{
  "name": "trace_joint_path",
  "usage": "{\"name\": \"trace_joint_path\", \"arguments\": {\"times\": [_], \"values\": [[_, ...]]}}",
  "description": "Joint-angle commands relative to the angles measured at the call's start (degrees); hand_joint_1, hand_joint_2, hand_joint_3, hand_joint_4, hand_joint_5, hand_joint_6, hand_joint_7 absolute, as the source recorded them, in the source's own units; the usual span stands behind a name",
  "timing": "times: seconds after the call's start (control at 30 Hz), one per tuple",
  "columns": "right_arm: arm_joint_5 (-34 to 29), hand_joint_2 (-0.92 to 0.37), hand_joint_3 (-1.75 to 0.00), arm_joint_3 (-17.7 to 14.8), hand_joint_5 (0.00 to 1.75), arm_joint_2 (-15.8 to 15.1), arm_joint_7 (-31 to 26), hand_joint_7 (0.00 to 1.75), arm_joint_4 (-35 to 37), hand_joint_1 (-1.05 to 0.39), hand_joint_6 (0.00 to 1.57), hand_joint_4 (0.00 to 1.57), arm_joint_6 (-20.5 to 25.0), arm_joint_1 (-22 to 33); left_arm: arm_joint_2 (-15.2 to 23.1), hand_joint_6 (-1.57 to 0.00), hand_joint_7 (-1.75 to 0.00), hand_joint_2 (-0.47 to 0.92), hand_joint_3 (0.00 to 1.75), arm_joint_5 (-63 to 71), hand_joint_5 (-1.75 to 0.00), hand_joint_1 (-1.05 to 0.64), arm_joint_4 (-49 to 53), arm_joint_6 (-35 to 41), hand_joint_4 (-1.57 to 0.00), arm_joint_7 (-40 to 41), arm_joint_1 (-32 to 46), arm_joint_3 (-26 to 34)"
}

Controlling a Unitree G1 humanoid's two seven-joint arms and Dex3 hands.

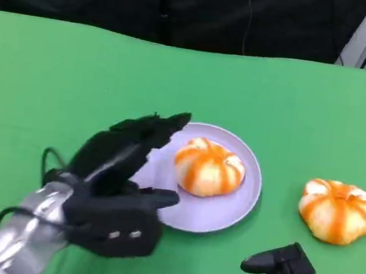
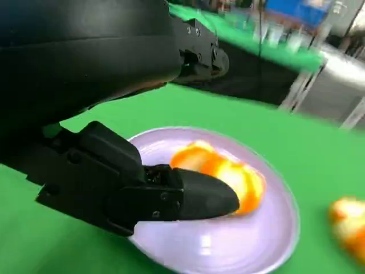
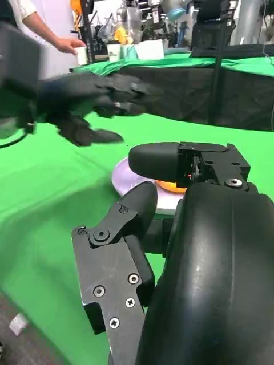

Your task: Grasp the bread from the table and place it into the plate.

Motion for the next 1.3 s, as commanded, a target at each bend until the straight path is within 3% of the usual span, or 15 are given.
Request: {"name": "trace_joint_path", "arguments": {"times": [0.03,0.1,0.17,0.2,0.27,0.33,0.37,0.4,0.47,0.67,0.97,1.2,1.3], "values": [[0.24,-0.92,-0.99,-0.66,1.75,-0.52,0.03,1.75,-0.26,-0.26,0.09,0.19,-0.33,0.22,0.45,-0.4,-0.14,0.92,0.34,-3.59,-0.57,-0.54,0.9,-10.17,-0.36,6.76,5.49,5.02],[0.5,-0.92,-0.99,-0.71,1.75,-0.54,0.16,1.75,-0.29,-0.26,0.08,0.19,-0.34,0.29,0.08,-0.57,-0.22,0.92,0.3,-3.15,-0.69,-0.46,1.48,-13.67,-0.49,10.19,7.08,6.57],[0.52,-0.92,-0.99,-0.61,1.75,-0.57,0.22,1.75,-0.45,-0.26,0.08,0.19,-0.41,0.45,-1.04,-0.61,-0.24,0.92,0.29,-4.54,-0.72,-0.44,1.84,-17.47,-0.53,12.82,8.97,8.3],[0.61,-0.92,-0.99,-0.54,1.75,-0.58,0.3,1.75,-0.53,-0.26,0.08,0.19,-0.54,0.55,-2.06,-0.77,-0.3,0.92,0.24,-6.54,-0.82,-0.35,1.95,-20.32,-0.65,14.07,10.59,9.59],[0.68,-0.92,-1.0,-0.42,1.75,-0.51,0.33,1.75,-0.75,-0.26,0.08,0.19,-0.5,0.72,-3.9,-0.88,-0.34,0.92,0.2,-10.58,-0.93,-0.27,2.17,-24.1,-0.71,14.59,13.1,11.5],[0.65,-0.92,-1.0,-0.31,1.75,-0.44,0.26,1.75,-1.13,-0.26,0.08,0.19,-0.13,0.89,-5.29,-0.95,-0.39,0.91,0.25,-14.35,-1.03,-0.2,2.45,-26.06,-0.73,13.13,14.97,12.6],[0.46,-0.92,-1.0,-0.27,1.75,-0.42,0.12,1.75,-1.4,-0.26,0.08,0.19,0.15,0.99,-5.68,-0.97,-0.46,0.86,0.4,-16.32,-1.1,-0.17,2.66,-27.45,-0.73,12.19,16.14,13.05],[0.33,-0.92,-0.99,-0.25,1.75,-0.41,0.02,1.75,-1.58,-0.26,0.08,0.19,0.34,1.06,-5.88,-0.94,-0.61,0.75,0.67,-17.49,-1.2,-0.14,2.86,-28.44,-0.73,11.45,16.83,13.38],[0.22,-0.92,-0.99,-0.31,1.75,-0.56,0.01,1.75,-1.75,-0.26,0.08,0.19,0.23,1.27,-6.01,-0.91,-0.76,0.68,0.84,-19.74,-1.29,-0.13,2.86,-30.47,-0.73,9.6,18.48,13.97],[0.47,-0.92,-1.0,-0.17,1.75,-0.41,0.0,1.75,-1.88,-0.25,0.08,0.2,0.12,1.69,-7.08,-0.88,-0.98,0.6,0.95,-22.74,-1.4,-0.09,1.31,-31.97,-0.83,6.24,21.96,15.79],[0.71,-0.92,-0.99,-0.28,1.75,-0.31,0.13,1.75,-1.45,-0.26,0.07,0.18,0.1,1.28,-9.33,-0.88,-1.03,0.61,0.93,-22.46,-1.5,-0.07,2.1,-32.76,-0.88,4.85,23.35,18.3],[0.72,-0.92,-1.0,-1.02,1.75,-0.97,0.64,1.75,-0.41,-0.26,0.07,0.2,-1.31,1.06,-12.07,-0.81,-1.25,0.47,1.24,-26.61,-1.55,-0.05,4.45,-31.94,-0.81,2.16,23.43,18.37],[0.53,-0.92,-1.0,-1.0,1.75,-0.83,0.74,1.75,0.79,-0.26,0.06,0.2,-2.6,1.03,-12.37,-0.78,-1.28,0.54,1.12,-28.58,-1.54,-0.05,5.88,-32.59,-0.78,-0.01,23.41,18.64]]}}
